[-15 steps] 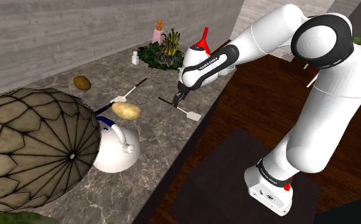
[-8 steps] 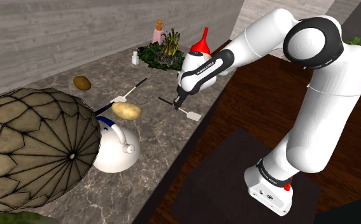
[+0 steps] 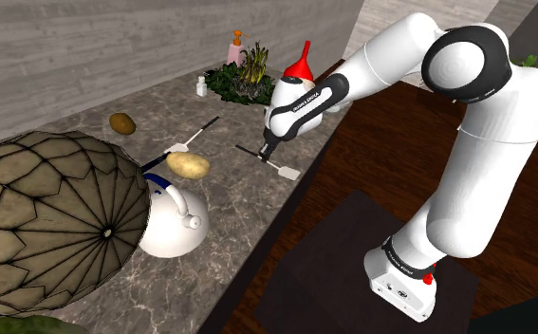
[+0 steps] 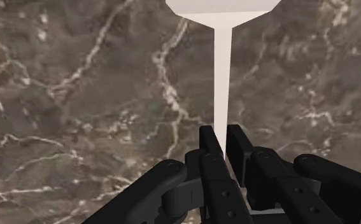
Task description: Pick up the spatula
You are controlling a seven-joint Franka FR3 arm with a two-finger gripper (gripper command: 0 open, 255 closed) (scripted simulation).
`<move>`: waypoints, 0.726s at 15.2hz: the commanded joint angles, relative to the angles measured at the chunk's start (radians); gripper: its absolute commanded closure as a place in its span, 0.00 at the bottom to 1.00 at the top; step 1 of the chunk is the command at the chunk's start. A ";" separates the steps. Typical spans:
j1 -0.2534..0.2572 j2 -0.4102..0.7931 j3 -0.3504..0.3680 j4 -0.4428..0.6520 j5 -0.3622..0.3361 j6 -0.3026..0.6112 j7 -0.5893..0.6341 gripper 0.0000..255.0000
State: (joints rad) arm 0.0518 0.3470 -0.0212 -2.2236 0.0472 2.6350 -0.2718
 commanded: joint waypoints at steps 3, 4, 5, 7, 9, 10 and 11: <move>0.001 -0.035 -0.002 -0.002 -0.003 -0.033 0.003 1.00; 0.002 -0.046 -0.002 -0.001 -0.004 -0.045 0.004 1.00; 0.002 -0.057 -0.003 -0.001 -0.005 -0.057 0.004 1.00; 0.003 -0.079 -0.004 0.001 -0.007 -0.080 0.006 1.00; 0.003 -0.100 -0.004 0.003 -0.009 -0.104 0.008 1.00; 0.003 -0.110 -0.005 0.006 -0.010 -0.116 0.009 1.00; 0.004 -0.120 -0.005 0.007 -0.010 -0.128 0.009 1.00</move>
State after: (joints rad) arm 0.0548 0.2393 -0.0260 -2.2156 0.0378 2.5193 -0.2638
